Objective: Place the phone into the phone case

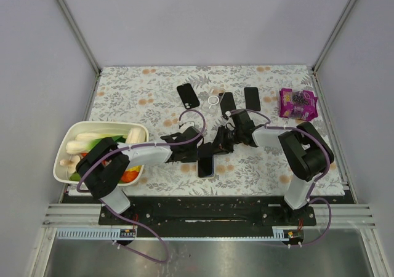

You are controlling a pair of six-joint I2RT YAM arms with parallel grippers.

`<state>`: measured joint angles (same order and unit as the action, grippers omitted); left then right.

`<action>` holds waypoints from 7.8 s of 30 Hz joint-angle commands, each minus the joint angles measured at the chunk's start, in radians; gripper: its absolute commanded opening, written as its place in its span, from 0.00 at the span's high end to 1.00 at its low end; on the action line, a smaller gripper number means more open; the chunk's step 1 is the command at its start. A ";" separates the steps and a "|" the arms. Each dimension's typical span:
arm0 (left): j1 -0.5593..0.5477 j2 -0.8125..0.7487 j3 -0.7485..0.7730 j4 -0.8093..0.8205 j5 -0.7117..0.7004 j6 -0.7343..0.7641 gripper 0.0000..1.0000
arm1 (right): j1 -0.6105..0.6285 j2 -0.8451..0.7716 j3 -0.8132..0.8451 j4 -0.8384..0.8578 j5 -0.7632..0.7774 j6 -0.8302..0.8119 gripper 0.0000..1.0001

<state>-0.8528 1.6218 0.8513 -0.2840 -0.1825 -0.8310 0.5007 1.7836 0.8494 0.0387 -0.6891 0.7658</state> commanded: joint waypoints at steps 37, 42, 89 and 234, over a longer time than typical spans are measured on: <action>-0.049 -0.010 -0.012 0.011 0.041 -0.042 0.97 | 0.097 -0.222 0.050 -0.366 0.439 -0.161 0.52; -0.063 -0.013 -0.015 0.009 0.044 -0.046 0.98 | 0.119 -0.233 0.010 -0.352 0.445 -0.154 0.52; -0.160 -0.060 -0.061 -0.006 0.057 -0.099 0.96 | 0.271 -0.337 -0.004 -0.477 0.655 -0.152 0.55; 0.029 0.227 0.298 -0.112 0.112 0.086 0.91 | 0.139 -0.191 0.042 -0.255 0.752 -0.186 0.66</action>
<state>-0.8326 1.8137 1.1152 -0.4366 -0.0788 -0.7635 0.6514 1.6226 0.8970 -0.2329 -0.0078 0.5816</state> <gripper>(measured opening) 0.089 0.339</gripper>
